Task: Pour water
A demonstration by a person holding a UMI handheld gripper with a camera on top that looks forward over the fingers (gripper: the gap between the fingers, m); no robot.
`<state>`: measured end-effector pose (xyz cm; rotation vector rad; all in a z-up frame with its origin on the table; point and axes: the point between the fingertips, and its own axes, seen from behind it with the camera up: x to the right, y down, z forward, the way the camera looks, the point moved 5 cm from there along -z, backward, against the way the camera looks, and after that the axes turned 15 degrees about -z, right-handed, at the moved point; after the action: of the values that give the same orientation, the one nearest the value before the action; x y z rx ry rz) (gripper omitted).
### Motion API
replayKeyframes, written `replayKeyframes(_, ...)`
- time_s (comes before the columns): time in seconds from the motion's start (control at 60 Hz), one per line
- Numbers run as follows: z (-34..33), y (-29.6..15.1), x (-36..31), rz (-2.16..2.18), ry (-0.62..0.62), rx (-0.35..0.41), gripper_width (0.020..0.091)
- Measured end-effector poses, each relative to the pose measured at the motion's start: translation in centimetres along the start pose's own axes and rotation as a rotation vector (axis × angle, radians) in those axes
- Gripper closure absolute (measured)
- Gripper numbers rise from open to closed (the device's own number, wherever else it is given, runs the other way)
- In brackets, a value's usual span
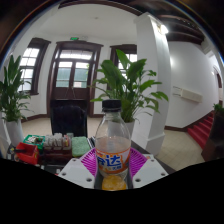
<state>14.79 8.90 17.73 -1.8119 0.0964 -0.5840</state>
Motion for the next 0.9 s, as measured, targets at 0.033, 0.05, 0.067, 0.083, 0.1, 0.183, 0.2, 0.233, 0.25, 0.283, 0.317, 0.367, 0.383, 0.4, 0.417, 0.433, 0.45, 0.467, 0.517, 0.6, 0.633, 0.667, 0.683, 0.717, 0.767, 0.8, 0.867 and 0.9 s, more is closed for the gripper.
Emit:
replayKeyframes(0.033, 0.4, 0.9, 0.1, 0.006, -0.001, -0.007, 0.0728)
replayKeyframes(0.05, 0.5, 1.3, 0.0, 0.009, -0.002, -0.009, 0.0728)
replayKeyframes(0.067, 0.8, 1.6, 0.1, 0.013, -0.004, -0.011, 0.0727)
replayKeyframes(0.083, 0.9, 2.0, 0.1, 0.016, -0.005, -0.012, 0.0727)
replayKeyframes(0.1, 0.8, 2.4, 0.0, 0.021, -0.005, -0.013, 0.0728)
replayKeyframes(0.183, 1.1, 3.8, -0.1, 0.051, -0.005, 0.013, 0.0709)
replayKeyframes(0.2, 1.2, 3.7, 0.0, 0.054, -0.004, 0.02, 0.0709)
replayKeyframes(0.233, 0.8, 3.9, -0.1, 0.066, -0.004, 0.03, 0.0712)
replayKeyframes(0.25, 0.7, 4.0, 0.0, 0.066, -0.003, 0.032, 0.0713)
replayKeyframes(0.283, 0.7, 4.0, 0.1, 0.074, -0.004, 0.045, 0.0712)
replayKeyframes(0.317, 0.7, 4.0, 0.4, 0.087, -0.001, 0.049, 0.0712)
replayKeyframes(0.367, 0.5, 4.2, 0.5, 0.102, 0.0, 0.05, 0.0698)
replayKeyframes(0.383, 0.3, 4.2, 0.3, 0.103, 0.0, 0.051, 0.0695)
replayKeyframes(0.4, 0.3, 4.2, 0.3, 0.104, 0.0, 0.052, 0.0674)
replayKeyframes(0.417, 0.3, 4.2, 0.2, 0.106, -0.001, 0.055, 0.0673)
replayKeyframes(0.433, 0.2, 4.2, 0.2, 0.109, -0.002, 0.056, 0.0658)
replayKeyframes(0.45, 0.2, 4.2, 0.3, 0.112, -0.001, 0.058, 0.0646)
replayKeyframes(0.467, 0.1, 4.2, 0.3, 0.115, -0.001, 0.06, 0.0638)
replayKeyframes(0.517, 0.1, 4.3, 0.6, 0.125, 0.0, 0.062, 0.0604)
replayKeyframes(0.6, 0.2, 5.2, 0.3, 0.142, -0.018, 0.031, 0.0401)
replayKeyframes(0.633, 0.1, 5.9, 0.0, 0.139, -0.04, 0.009, 0.0331)
replayKeyframes(0.667, -0.1, 6.6, -0.6, 0.134, -0.063, -0.005, 0.0333)
replayKeyframes(0.683, -0.3, 6.8, -0.7, 0.129, -0.074, -0.007, 0.0335)
replayKeyframes(0.717, -0.7, 7.0, -1.2, 0.11, -0.099, -0.003, 0.0343)
replayKeyframes(0.767, -1.7, 7.5, -1.8, 0.071, -0.136, -0.006, 0.0336)
replayKeyframes(0.8, -2.6, 7.9, -2.1, 0.048, -0.146, -0.017, 0.0326)
replayKeyframes(0.867, -5.0, 8.7, -2.4, 0.023, -0.146, -0.034, 0.0329)
replayKeyframes(0.9, -6.3, 9.1, -2.6, 0.017, -0.15, -0.042, 0.0331)
